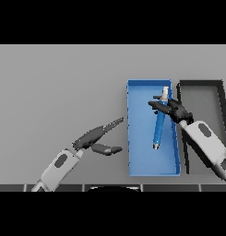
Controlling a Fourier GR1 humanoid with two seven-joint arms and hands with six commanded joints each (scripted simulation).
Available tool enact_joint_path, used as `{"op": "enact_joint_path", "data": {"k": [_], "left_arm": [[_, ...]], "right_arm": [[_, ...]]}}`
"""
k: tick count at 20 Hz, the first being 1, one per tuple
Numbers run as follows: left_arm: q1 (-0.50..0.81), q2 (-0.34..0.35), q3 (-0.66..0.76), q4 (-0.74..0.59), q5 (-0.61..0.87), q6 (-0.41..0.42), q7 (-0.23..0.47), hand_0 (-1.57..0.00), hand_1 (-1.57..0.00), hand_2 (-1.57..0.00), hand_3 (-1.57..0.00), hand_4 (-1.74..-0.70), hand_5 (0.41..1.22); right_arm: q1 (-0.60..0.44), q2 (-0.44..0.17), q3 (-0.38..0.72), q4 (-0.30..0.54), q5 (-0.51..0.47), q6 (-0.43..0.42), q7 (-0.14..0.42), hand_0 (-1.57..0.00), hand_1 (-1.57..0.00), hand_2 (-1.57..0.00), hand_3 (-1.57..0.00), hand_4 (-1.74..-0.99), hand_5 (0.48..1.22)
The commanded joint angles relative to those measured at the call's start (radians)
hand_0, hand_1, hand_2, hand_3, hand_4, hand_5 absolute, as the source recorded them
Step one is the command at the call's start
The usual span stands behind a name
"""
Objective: Pick up the blue pipe and place it into the blue bin.
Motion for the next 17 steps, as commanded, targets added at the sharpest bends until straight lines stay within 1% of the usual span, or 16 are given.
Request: {"op": "enact_joint_path", "data": {"k": [1,2,3,4,6,7,8,9,10,11,12,14,15,16,17], "left_arm": [[-0.005,0.006,0.004,0.007,0.001,-0.005,0.002,0.0,0.0,0.0,0.0,-0.83,0.477],[0.0,-0.008,-0.007,0.012,-0.008,0.001,-0.005,0.0,0.0,0.0,0.0,-0.83,0.475],[0.008,0.003,-0.004,0.007,-0.003,-0.006,-0.011,0.0,0.0,0.0,0.0,-0.83,0.473],[0.006,0.01,-0.001,0.004,0.001,-0.011,-0.014,0.0,0.0,0.0,0.0,-0.83,0.472],[0.016,0.011,-0.009,-0.011,-0.002,-0.009,-0.008,0.0,0.0,0.0,0.0,-0.83,0.471],[0.009,0.007,-0.004,-0.006,0.002,-0.006,0.003,0.0,0.0,0.0,0.0,-0.83,0.471],[0.012,0.004,-0.008,-0.008,-0.002,-0.003,0.004,0.0,0.0,0.0,0.0,-0.83,0.471],[0.014,0.005,-0.007,-0.003,-0.002,-0.004,-0.002,0.0,0.0,0.0,0.0,-0.83,0.471],[0.013,0.008,-0.007,-0.002,-0.01,0.0,-0.003,0.0,0.0,0.0,0.0,-0.83,0.472],[0.011,0.005,-0.012,-0.01,-0.008,-0.002,-0.001,0.0,0.0,0.0,0.0,-0.83,0.471],[0.007,0.01,-0.011,-0.011,-0.011,-0.004,0.004,0.0,0.0,0.0,0.0,-0.83,0.47],[0.01,0.0,-0.016,0.018,-0.033,0.009,-0.003,0.0,0.0,0.0,0.0,-0.83,0.472],[0.015,0.001,-0.017,0.021,-0.037,0.009,-0.016,0.0,0.0,0.0,0.0,-0.83,0.472],[0.017,0.002,-0.017,0.021,-0.038,0.01,-0.026,0.0,0.0,0.0,0.0,-0.83,0.473],[0.02,0.005,-0.019,0.013,-0.036,0.008,-0.021,0.0,0.0,0.0,0.0,-0.83,0.474]], "right_arm": [[-0.003,-0.018,0.028,-0.016,0.031,-0.001,-0.007,-0.25,-0.23,-0.22,-0.13,-1.204,1.002],[-0.011,-0.03,0.034,-0.013,0.035,0.012,0.023,-0.2,-0.18,-0.18,-0.11,-1.199,0.967],[-0.01,-0.041,0.043,-0.018,0.045,0.02,0.037,-0.16,-0.15,-0.14,-0.09,-1.196,0.933],[-0.028,-0.035,0.053,-0.01,0.051,0.032,0.047,-0.15,-0.12,-0.11,-0.07,-1.192,0.907],[-0.023,-0.03,0.061,-0.009,0.061,0.026,0.04,-0.1,-0.08,-0.07,-0.04,-1.188,0.861],[-0.028,-0.032,0.063,-0.013,0.063,0.017,0.047,-0.08,-0.06,-0.06,-0.03,-1.196,0.838],[-0.033,-0.035,0.066,-0.009,0.062,0.009,0.047,-0.06,-0.05,-0.05,-0.03,-1.188,0.818],[-0.037,-0.038,0.071,-0.007,0.064,0.004,0.047,-0.05,-0.04,-0.04,-0.02,-1.182,0.807],[-0.028,-0.042,0.076,-0.014,0.072,0.007,0.035,-0.04,-0.03,-0.03,-0.02,-1.182,0.795],[-0.033,-0.035,0.075,-0.014,0.07,0.004,0.037,-0.03,-0.02,-0.02,-0.01,-1.182,0.789],[-0.024,-0.038,0.068,-0.02,0.061,0.004,0.019,-0.03,-0.02,-0.02,-0.01,-1.176,0.783],[-0.021,-0.042,0.081,-0.025,0.077,0.006,0.022,-0.02,-0.01,-0.01,-0.01,-1.186,0.772],[-0.018,-0.043,0.079,-0.029,0.07,0.004,0.03,-0.02,-0.01,-0.01,-0.01,-1.186,0.766],[-0.032,-0.031,0.074,-0.02,0.065,0.006,0.026,-0.02,-0.01,-0.01,-0.01,-1.186,0.767],[-0.037,-0.036,0.078,-0.02,0.069,0.012,0.034,-0.02,-0.01,-0.01,-0.01,-1.186,0.769]]}}
